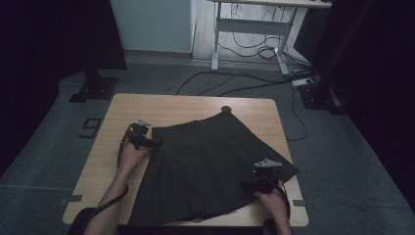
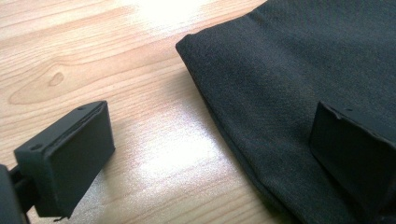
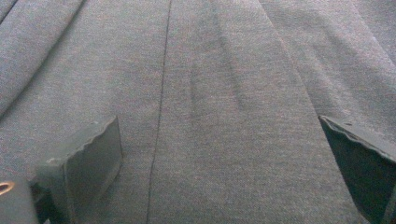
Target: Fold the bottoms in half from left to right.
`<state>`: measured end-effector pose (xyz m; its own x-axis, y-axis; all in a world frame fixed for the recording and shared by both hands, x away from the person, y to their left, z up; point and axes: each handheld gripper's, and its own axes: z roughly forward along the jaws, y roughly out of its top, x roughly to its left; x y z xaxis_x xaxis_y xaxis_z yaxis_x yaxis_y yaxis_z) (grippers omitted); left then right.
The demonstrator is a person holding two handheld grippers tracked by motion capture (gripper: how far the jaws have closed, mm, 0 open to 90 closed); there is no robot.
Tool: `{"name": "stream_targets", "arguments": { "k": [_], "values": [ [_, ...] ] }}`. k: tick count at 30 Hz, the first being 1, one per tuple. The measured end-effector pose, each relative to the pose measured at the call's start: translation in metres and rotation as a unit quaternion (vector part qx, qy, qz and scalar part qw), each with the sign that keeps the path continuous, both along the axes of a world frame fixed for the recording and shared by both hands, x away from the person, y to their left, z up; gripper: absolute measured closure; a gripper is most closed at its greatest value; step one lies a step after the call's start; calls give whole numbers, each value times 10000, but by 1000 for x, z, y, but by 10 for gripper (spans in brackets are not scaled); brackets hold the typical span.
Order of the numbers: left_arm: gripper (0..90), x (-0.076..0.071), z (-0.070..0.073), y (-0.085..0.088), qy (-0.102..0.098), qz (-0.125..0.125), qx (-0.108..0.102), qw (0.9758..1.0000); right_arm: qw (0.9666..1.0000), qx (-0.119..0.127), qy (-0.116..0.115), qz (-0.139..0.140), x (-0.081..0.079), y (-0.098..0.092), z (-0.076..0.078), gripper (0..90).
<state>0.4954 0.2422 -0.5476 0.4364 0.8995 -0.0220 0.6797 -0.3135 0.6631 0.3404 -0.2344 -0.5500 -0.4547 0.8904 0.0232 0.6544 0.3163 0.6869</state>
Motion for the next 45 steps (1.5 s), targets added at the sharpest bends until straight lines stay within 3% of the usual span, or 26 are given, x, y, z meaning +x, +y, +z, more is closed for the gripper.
{"name": "stream_targets", "arguments": {
  "k": [10, 19, 29, 32, 37, 41, 45],
  "values": [
    [4, 0, 0, 0, -2, 5, -9, 10000, 9999, 45, 133, -43, 1, 1, 11, 5],
    [2, 0, 0, 0, 4, 22, -6, 10000, 9986, 129, -71, 499, -8, 27, 32, 0],
    [3, 1, 0, 0, 1, -16, 0, 10000, 9926, 157, -153, 1198, -11, 71, 51, 0],
    [3, 1, 0, 0, -1, -16, 1, 10000, 9894, 220, -144, 1425, -12, 85, 56, 0],
    [3, 1, 0, 0, -8, -14, -3, 10000, 9807, 319, -59, 1930, -19, 115, 57, 0],
    [4, 1, 0, 0, -10, -13, -5, 10000, 9717, 282, 39, 2344, -26, 143, 55, 0],
    [5, 0, 0, 0, -11, -5, -15, 10000, 9599, 313, 107, 2783, -33, 171, 53, 1]
  ]
}}
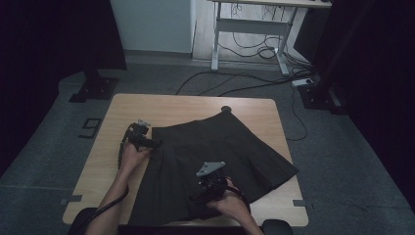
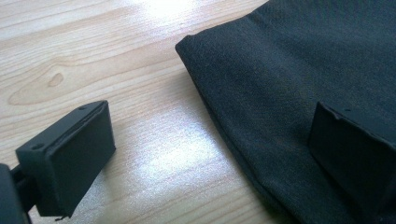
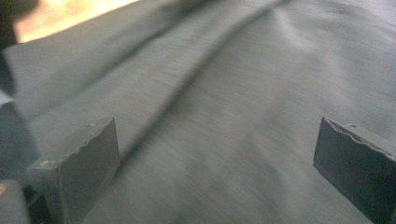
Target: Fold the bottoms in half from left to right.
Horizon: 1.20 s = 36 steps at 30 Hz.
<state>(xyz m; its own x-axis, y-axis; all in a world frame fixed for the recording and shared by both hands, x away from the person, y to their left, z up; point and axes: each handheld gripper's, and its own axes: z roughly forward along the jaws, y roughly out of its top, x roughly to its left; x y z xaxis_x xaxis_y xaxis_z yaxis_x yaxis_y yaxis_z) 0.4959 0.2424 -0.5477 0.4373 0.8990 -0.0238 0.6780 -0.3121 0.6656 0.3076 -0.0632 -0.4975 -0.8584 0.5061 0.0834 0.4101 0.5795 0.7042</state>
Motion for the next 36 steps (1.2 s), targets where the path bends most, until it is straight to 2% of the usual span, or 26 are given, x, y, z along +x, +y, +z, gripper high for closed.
{"name": "stream_targets", "arguments": {
  "k": [3, 7, 8, 12, 17, 20, 25, 27, 31, 33, 36],
  "values": [
    [6, 0, 0, 0, -2, 7, -5, 10000, 9994, 20, 58, 335, -6, 21, 0, 2],
    [7, 0, 0, 0, -1, 8, -4, 10000, 9968, 18, 108, 786, -15, 46, 0, 6],
    [7, 0, 0, 0, -3, 10, -6, 10000, 9968, 18, 108, 786, -15, 46, 0, 6],
    [7, 0, 0, 0, -2, 21, 0, 10000, 9925, -39, 210, 1207, -23, 71, -4, 31],
    [7, 2, 0, 0, -3, 30, -6, 10000, 9876, -176, 311, 1526, -30, 86, -17, 61],
    [6, 3, 0, 1, 2, 43, 0, 10000, 9857, -269, 361, 1621, -34, 90, -23, 61],
    [6, 4, 0, 1, 0, 58, -6, 10000, 9827, -539, 246, 1752, -37, 95, -32, 85],
    [7, 4, 0, 1, 0, 58, -5, 10000, 9827, -647, 212, 1722, -37, 96, -36, 120],
    [7, 4, 0, 1, -1, 59, -6, 10000, 9836, -633, 53, 1688, -39, 97, -40, 141],
    [7, 3, 0, 1, -3, 59, -4, 10000, 9823, -740, -175, 1711, -42, 97, -41, 158],
    [25, 3, 0, 1, -39, 45, -19, 10000, 9843, -660, -201, 1623, -41, 95, -41, 234]
  ]
}}
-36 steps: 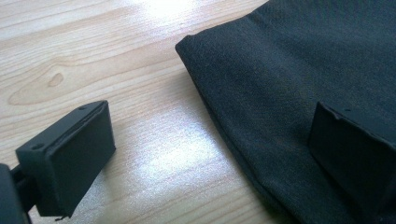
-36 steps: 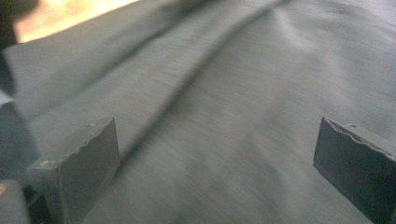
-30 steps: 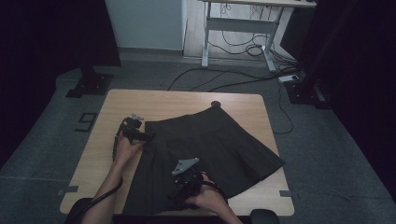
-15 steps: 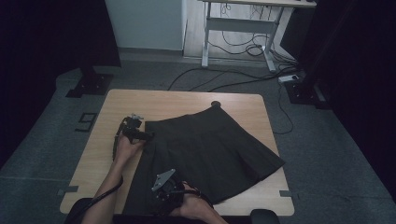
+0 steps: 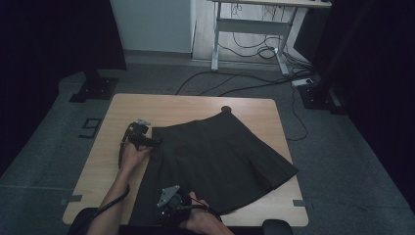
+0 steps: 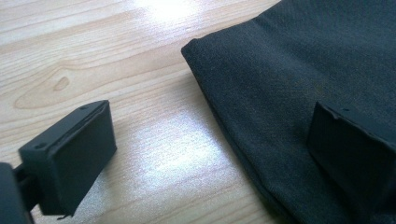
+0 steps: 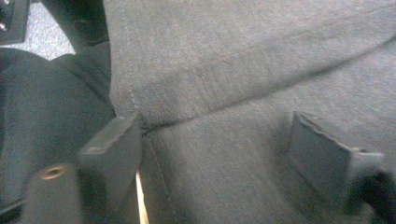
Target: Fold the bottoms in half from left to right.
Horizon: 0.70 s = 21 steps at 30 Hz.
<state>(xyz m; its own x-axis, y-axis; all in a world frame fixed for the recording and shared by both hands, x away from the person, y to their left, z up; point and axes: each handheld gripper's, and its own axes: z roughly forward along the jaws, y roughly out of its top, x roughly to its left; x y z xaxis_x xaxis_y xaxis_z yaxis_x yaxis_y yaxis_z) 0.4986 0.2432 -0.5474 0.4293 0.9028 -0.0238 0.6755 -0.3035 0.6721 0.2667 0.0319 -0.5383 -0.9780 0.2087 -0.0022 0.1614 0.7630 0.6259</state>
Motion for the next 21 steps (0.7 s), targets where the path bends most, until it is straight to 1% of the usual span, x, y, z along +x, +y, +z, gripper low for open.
{"name": "stream_targets", "arguments": {
  "k": [2, 6, 7, 9, 11, 12, 13, 14, 16, 17, 20, 21],
  "values": [
    [68, -1, 0, 0, -59, -73, -29, 10000, 10000, 68, -8, -61, 2, -3, 0, 305],
    [233, -5, 2, -4, -194, -268, -126, 9994, 9998, 121, -6, -170, 5, -5, 2, 430],
    [291, -6, 2, -5, -222, -332, -158, 9991, 9998, 127, -23, -164, 6, -5, 2, 474],
    [418, -7, 2, -8, -263, -401, -203, 9986, 9998, 109, -14, -159, 8, -6, 3, 591],
    [498, -7, 2, -10, -268, -432, -261, 9984, 9998, 132, 7, -147, 11, -7, 4, 684],
    [566, -7, 2, -11, -266, -495, -295, 9980, 9998, 125, 21, -158, 13, -8, 4, 750],
    [642, -8, 2, -13, -245, -544, -354, 9976, 9998, 109, 39, -156, 15, -8, 5, 793],
    [713, -7, 2, -14, -235, -559, -393, 9974, 9997, 112, 76, -184, 17, -9, 5, 820],
    [786, -7, 2, -15, -211, -575, -432, 9972, 9997, 94, 131, -196, 20, -8, 5, 830],
    [802, -7, 2, -15, -205, -578, -443, 9971, 9997, 73, 135, -193, 20, -8, 5, 831],
    [809, -7, 2, -15, -182, -575, -487, 9970, 9995, 94, 191, -230, 20, -8, 5, 831],
    [810, -7, 2, -14, -179, -581, -493, 9969, 9993, 165, 254, -229, 22, -9, 4, 832]
  ]
}}
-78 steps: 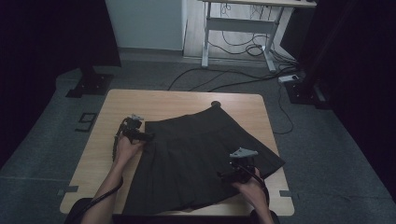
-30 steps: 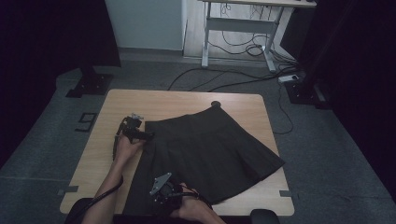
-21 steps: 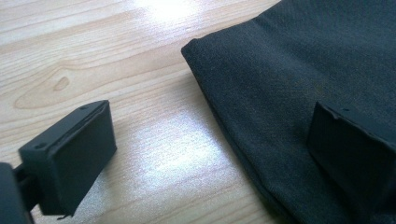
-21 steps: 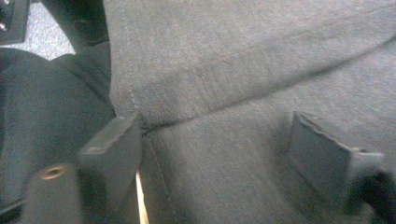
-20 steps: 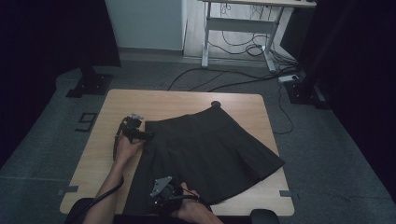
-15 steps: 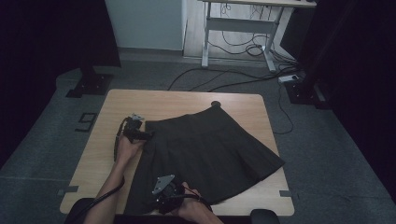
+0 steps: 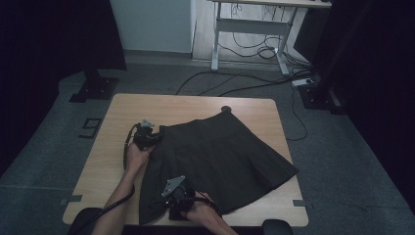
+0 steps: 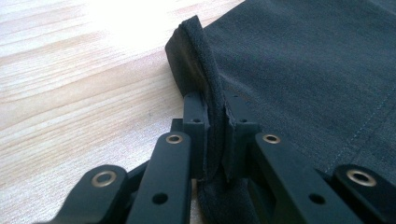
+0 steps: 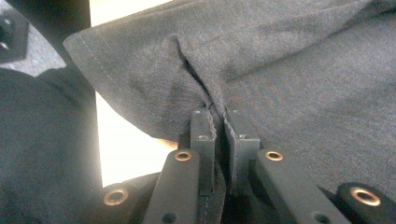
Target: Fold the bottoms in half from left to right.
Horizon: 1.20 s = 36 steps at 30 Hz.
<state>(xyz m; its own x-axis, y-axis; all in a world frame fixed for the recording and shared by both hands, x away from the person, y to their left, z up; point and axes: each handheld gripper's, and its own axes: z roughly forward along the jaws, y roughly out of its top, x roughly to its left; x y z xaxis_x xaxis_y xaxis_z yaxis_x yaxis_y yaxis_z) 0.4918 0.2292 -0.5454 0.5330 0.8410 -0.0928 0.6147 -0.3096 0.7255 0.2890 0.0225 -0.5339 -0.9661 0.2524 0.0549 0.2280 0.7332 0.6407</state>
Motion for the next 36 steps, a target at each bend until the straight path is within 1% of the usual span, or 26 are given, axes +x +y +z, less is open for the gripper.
{"name": "stream_targets", "arguments": {
  "k": [2, 5, 7, 10, 12, 13, 14, 16, 17, 18, 20, 21, 24, 25, 26, 29, 30, 32, 34, 36],
  "values": [
    [811, 0, 0, 1, -9, -33, 26, 10000, 10000, 43, 82, -36, 1, -1, 0, 833],
    [811, -2, 0, 6, -8, -72, 21, 10000, 9999, 52, 97, -56, 1, 0, 0, 833],
    [812, -4, 0, 9, -35, -68, 61, 10000, 9999, 60, 121, -63, 0, 2, 0, 833],
    [813, -8, 0, 15, -82, -41, 132, 9999, 9999, 68, 125, 4, 0, 7, -1, 833],
    [813, -11, 0, 21, -91, -15, 141, 9999, 9998, 84, 158, 29, -2, 12, -1, 833],
    [813, -11, 0, 21, -91, -15, 141, 9999, 9998, 84, 158, 29, -2, 12, -1, 833],
    [813, -14, 0, 27, -91, 26, 141, 9999, 9998, 81, 150, 97, -3, 18, 0, 832],
    [813, -17, 1, 34, -104, 56, 169, 9998, 9997, 85, 126, 180, -4, 24, -1, 832],
    [813, -17, 1, 34, -104, 56, 169, 9998, 9997, 85, 126, 180, -4, 24, -1, 832],
    [814, -21, 1, 42, -117, 100, 192, 9997, 9996, 90, 135, 223, -6, 32, -1, 831],
    [815, -25, 1, 49, -139, 153, 225, 9995, 9995, 112, 136, 277, -9, 40, -1, 830],
    [816, -25, 1, 49, -139, 153, 225, 9995, 9995, 112, 136, 277, -9, 40, -1, 830],
    [816, -31, 1, 61, -152, 230, 249, 9993, 9992, 74, 59, 399, -14, 53, 0, 827],
    [817, -34, 1, 66, -135, 256, 244, 9993, 9989, 67, 21, 473, -16, 60, 0, 826],
    [817, -34, 2, 68, -121, 272, 242, 9993, 9987, 61, 7, 513, -17, 63, 0, 826],
    [824, -35, 1, 71, -72, 326, 159, 9993, 9985, 31, -13, 545, -19, 67, 0, 826],
    [829, -35, 2, 70, -61, 338, 171, 9993, 9985, -11, -54, 552, -19, 67, 1, 828],
    [845, -35, 4, 68, -66, 369, 283, 9989, 9979, -98, -252, 593, -22, 66, 3, 834],
    [855, -35, 5, 66, -61, 450, 339, 9984, 9967, -194, -488, 621, -26, 62, 7, 838],
    [858, -34, 9, 63, -146, 489, 388, 9979, 9962, -188, -607, 587, -28, 55, 14, 839]
  ]
}}
